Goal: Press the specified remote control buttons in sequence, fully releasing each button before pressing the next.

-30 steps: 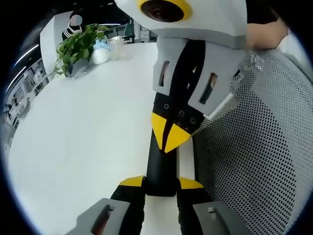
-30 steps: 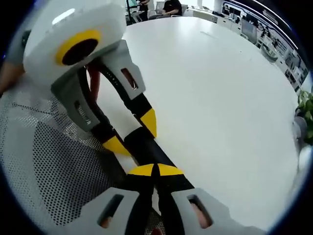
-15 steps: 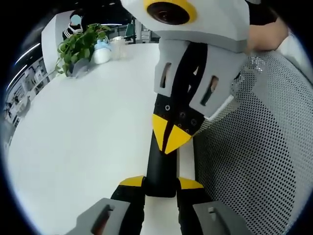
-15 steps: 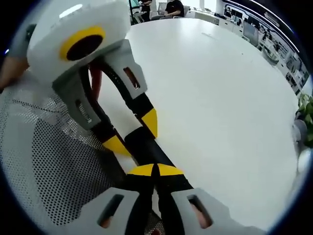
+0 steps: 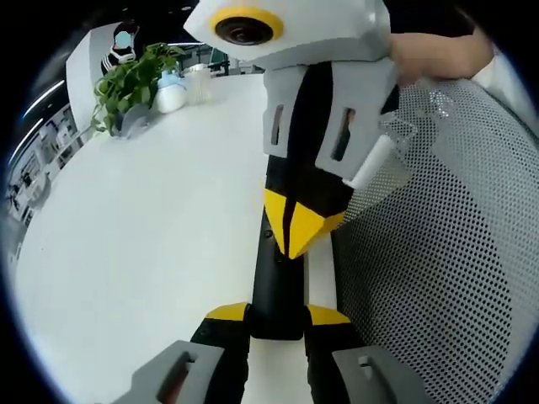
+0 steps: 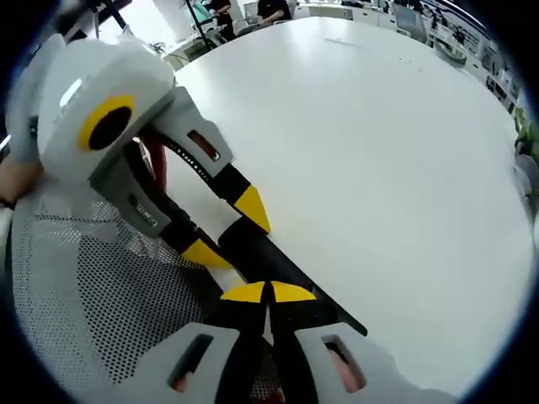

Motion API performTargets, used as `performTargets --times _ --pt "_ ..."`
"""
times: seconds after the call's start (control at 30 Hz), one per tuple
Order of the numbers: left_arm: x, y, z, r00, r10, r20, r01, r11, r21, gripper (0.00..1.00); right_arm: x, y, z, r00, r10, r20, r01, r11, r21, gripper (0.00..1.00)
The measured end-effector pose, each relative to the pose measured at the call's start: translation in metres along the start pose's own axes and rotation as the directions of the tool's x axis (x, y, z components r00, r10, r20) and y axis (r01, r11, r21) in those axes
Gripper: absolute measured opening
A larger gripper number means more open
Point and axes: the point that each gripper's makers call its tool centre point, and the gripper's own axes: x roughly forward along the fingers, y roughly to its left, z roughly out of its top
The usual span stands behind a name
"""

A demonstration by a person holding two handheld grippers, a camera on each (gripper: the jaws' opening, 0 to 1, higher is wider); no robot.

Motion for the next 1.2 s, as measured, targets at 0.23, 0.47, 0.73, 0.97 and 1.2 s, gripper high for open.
performTargets --times 0.23,0.47,0.73,0.97,1.2 --pt "0.000 0.000 0.000 1.000 -0.001 -0.002 0.001 1.000 0.006 0.25 -0.035 -0.002 0.023 0.989 0.019 0.144 -0.029 0.997 0.071 0.00" --pt "0.001 0.000 0.000 1.000 0.001 -0.007 -0.001 1.000 0.024 0.25 -0.095 -0.002 0.054 0.941 -0.022 0.338 0.015 1.000 0.021 0.00" --pt "0.001 0.000 0.000 1.000 0.005 -0.015 -0.004 0.999 0.043 0.25 -0.170 -0.012 0.072 0.779 -0.102 0.618 0.011 0.989 0.149 0.00" --pt "0.000 0.000 0.000 1.000 0.004 -0.014 -0.004 0.999 0.039 0.25 -0.220 -0.050 0.055 0.654 -0.315 0.688 0.156 0.946 0.285 0.00" --pt "0.001 0.000 0.000 1.000 0.004 -0.014 -0.004 0.999 0.040 0.25 -0.244 -0.084 0.020 0.559 -0.478 0.677 0.309 0.878 0.365 0.03"
